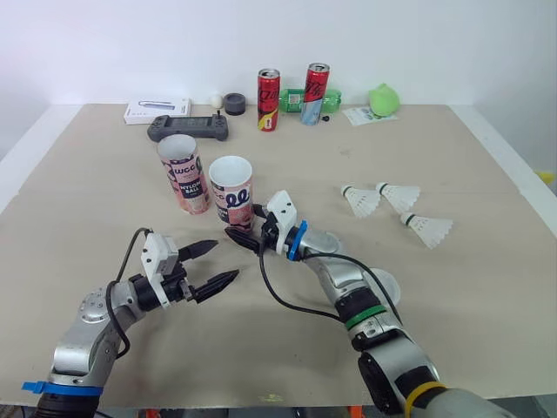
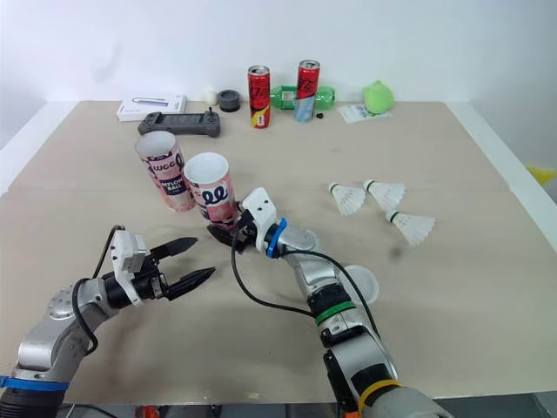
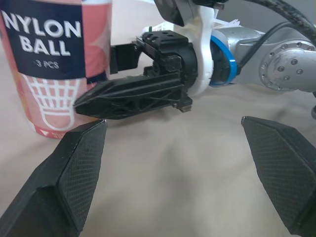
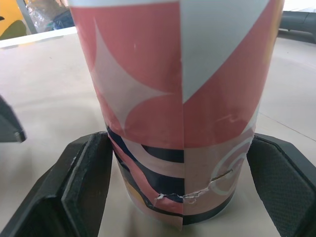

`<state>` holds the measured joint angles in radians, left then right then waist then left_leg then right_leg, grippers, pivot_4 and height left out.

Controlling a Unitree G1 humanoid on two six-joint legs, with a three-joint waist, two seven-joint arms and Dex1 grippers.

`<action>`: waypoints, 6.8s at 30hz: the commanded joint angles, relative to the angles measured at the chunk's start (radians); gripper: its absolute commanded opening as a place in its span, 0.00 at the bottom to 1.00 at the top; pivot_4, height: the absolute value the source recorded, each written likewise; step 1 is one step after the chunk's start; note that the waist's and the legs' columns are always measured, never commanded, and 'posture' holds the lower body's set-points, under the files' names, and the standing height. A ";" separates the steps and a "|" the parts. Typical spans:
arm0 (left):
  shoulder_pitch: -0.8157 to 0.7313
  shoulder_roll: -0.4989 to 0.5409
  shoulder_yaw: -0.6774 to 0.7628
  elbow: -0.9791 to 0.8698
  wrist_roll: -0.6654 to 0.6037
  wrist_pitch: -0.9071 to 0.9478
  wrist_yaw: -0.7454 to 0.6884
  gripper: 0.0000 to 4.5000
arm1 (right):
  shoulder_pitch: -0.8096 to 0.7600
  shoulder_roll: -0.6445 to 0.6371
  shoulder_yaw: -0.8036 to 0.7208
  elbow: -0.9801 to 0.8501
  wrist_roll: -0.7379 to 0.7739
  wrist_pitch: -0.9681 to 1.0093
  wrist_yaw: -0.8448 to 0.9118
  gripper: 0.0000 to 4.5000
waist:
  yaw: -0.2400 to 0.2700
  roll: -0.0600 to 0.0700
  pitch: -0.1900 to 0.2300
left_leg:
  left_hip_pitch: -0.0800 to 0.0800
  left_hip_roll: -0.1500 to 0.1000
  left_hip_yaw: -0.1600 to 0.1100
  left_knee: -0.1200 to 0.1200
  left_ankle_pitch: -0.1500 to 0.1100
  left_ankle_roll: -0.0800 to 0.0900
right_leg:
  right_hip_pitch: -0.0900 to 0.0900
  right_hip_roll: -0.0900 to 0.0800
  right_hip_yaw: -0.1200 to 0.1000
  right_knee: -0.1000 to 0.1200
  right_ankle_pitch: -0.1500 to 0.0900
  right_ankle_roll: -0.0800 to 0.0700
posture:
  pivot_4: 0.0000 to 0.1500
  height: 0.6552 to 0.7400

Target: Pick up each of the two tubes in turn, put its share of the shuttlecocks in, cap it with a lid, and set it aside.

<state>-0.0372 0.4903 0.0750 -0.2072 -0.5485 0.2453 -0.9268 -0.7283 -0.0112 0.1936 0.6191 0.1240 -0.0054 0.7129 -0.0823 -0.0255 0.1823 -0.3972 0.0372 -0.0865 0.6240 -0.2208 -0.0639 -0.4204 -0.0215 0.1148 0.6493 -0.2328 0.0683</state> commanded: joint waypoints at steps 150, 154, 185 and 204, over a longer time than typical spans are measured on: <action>-0.284 -0.201 -0.139 0.283 0.226 -0.059 0.258 0.79 | 0.502 -0.625 -0.221 -1.257 0.473 0.698 -0.109 1.00 | 0.034 -0.003 0.000 | -0.004 -0.011 -0.008 0.012 0.008 0.004 | 0.013 0.002 0.011 -0.002 -0.002 0.018 | 1.00 1.00; -0.294 -0.206 -0.135 0.299 0.242 -0.078 0.262 0.98 | 0.490 -0.620 -0.207 -1.246 0.462 0.694 -0.105 1.00 | 0.034 -0.003 0.000 | -0.004 -0.011 -0.007 0.012 0.008 0.004 | 0.013 0.002 0.011 -0.003 -0.002 0.018 | 1.00 1.00; -0.382 -0.151 -0.105 0.385 0.451 -0.362 0.372 0.80 | 0.565 -0.597 -0.439 -1.182 0.424 0.685 -0.231 1.00 | 0.037 -0.004 0.000 | -0.005 -0.010 -0.008 0.012 0.008 0.004 | 0.012 0.002 0.011 -0.003 -0.003 0.018 | 1.00 1.00; -0.447 -0.105 -0.154 0.469 0.615 -0.607 0.444 0.80 | 0.450 -0.669 -0.639 -0.506 0.180 0.441 -0.377 1.00 | 0.034 -0.003 0.000 | -0.005 -0.013 -0.006 0.010 0.008 0.004 | 0.012 -0.001 0.013 -0.004 -0.002 0.018 | 1.00 1.00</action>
<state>-0.4760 0.3785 -0.0855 0.2941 0.0690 -0.3435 -0.4884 -0.2545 -0.6607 -0.4188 0.1048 0.3048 0.4697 0.3257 -0.0483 -0.0281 0.1828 -0.4023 0.0242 -0.0919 0.6343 -0.2131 -0.0600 -0.4087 -0.0221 0.1282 0.6454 -0.2350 0.0864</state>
